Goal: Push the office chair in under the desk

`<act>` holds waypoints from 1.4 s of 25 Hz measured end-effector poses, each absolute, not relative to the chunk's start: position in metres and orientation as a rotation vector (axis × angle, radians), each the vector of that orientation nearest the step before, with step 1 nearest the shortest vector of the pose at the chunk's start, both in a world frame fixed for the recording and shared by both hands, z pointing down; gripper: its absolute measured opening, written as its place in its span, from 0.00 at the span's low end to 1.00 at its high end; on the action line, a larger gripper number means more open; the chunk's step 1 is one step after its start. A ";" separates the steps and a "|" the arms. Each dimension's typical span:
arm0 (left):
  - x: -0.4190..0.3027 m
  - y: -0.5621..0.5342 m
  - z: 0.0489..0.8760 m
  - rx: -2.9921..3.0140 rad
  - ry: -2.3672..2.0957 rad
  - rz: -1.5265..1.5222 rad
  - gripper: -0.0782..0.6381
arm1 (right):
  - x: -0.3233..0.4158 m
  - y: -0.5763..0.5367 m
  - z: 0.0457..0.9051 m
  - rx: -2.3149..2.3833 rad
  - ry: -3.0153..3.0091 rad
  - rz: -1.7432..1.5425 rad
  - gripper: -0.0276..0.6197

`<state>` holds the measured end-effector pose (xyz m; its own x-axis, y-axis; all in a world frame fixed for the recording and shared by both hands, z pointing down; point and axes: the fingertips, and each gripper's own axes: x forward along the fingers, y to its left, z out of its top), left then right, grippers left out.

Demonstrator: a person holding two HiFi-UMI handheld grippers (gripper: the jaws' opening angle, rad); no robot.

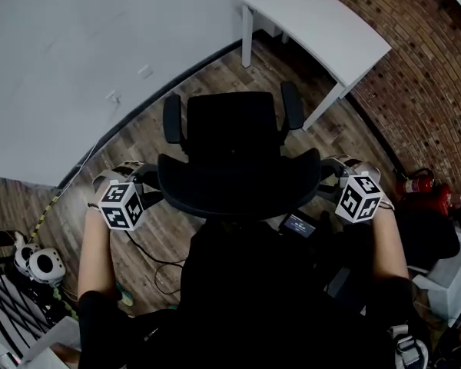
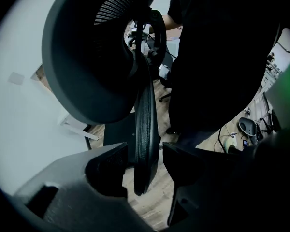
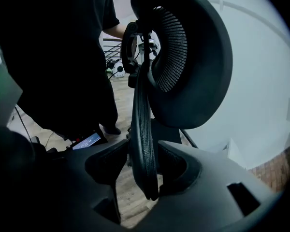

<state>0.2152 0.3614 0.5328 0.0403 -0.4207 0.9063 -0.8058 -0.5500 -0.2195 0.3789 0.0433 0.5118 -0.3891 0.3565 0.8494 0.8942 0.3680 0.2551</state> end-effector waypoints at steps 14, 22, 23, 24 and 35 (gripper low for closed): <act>0.217 0.358 0.542 1.970 -1.217 1.566 0.34 | 0.377 0.046 0.523 -1.095 -1.885 -0.973 0.29; 0.215 0.361 0.541 1.985 -1.186 1.503 0.32 | 0.376 0.050 0.521 -1.087 -1.868 -0.964 0.27; 0.215 0.361 0.541 1.989 -1.180 1.502 0.32 | 0.376 0.051 0.521 -1.082 -1.869 -0.965 0.27; 0.214 0.362 0.541 1.994 -1.175 1.507 0.32 | 0.375 0.052 0.521 -1.077 -1.871 -0.965 0.26; 0.185 0.376 0.543 2.039 -1.116 1.570 0.31 | 0.372 0.082 0.521 -1.019 -1.937 -0.927 0.25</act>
